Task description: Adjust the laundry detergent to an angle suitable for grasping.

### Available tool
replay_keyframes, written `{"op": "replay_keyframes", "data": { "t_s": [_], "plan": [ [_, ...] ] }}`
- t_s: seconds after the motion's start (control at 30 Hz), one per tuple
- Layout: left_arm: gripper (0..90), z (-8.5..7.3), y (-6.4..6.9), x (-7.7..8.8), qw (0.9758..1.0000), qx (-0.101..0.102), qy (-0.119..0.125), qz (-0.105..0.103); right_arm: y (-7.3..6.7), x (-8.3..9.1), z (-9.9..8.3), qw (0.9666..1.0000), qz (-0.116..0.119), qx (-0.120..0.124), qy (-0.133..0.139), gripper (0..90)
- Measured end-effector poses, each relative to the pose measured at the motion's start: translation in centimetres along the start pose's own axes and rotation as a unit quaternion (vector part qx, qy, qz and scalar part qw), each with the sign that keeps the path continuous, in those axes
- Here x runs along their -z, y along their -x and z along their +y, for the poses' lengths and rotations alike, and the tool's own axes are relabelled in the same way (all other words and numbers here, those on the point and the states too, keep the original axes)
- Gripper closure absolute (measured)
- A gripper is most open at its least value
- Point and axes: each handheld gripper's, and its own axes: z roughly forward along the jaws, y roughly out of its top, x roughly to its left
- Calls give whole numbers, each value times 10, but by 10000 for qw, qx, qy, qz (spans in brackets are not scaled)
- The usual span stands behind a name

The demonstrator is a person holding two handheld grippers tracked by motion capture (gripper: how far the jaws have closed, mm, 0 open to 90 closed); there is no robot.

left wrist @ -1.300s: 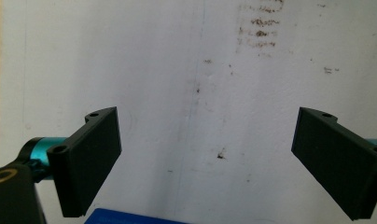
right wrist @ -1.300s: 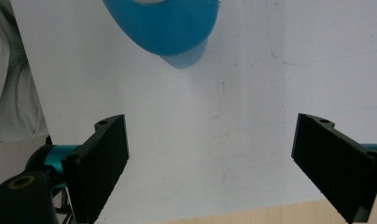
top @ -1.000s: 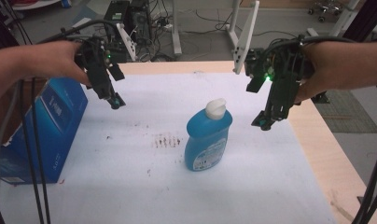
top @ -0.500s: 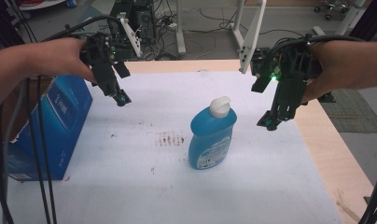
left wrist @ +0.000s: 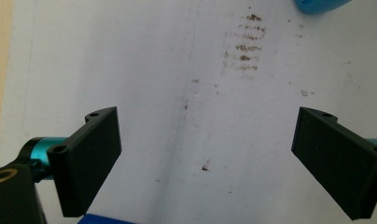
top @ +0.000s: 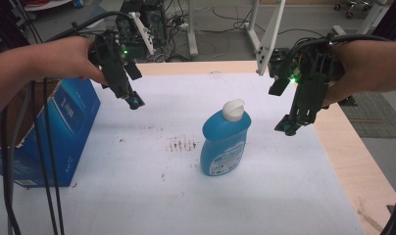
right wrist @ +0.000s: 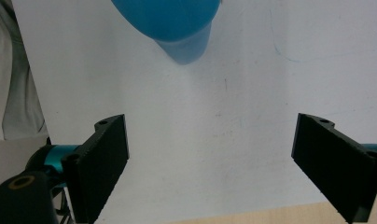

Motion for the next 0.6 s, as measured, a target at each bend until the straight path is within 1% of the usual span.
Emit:
{"op": "replay_keyframes", "data": {
  "t_s": [0.1, 0.13, 0.17, 0.23, 0.27, 0.33, 0.43, 0.53, 0.57, 0.6],
  "plan": [
    [84, 2, 3, 2, 10000, -11, -26, 43, 0, 0, 0, 10000, -15, 46, 0, 105],
    [84, 2, 3, 3, 10000, -19, -20, 72, -1, 0, 0, 10000, -6, -9, 2, 105],
    [84, 2, 4, 3, 10000, -11, -31, 87, 0, 0, -1, 10000, -7, 4, 27, 105],
    [84, 3, 5, 4, 9999, 28, -38, 107, -1, -1, -2, 10000, -18, -5, 42, 105],
    [84, 3, 5, 5, 9999, 27, -36, 104, 0, -1, -2, 10000, -2, 24, 4, 105],
    [84, 3, 6, 6, 9999, 80, -34, 115, -1, -3, -3, 10000, 11, -12, -32, 105],
    [84, 3, 6, 6, 9998, 122, -43, 130, -1, -3, -4, 10000, -2, 15, -41, 105],
    [85, 3, 7, 6, 9997, 202, -55, 102, -1, -2, -4, 10000, -12, 37, -23, 105],
    [85, 3, 7, 7, 9997, 216, -76, 104, -2, -2, -4, 10000, -20, -39, -15, 105],
    [84, 4, 8, 7, 9996, 230, -88, 103, -2, -2, -4, 10000, -14, -43, -24, 105]
  ]
}}
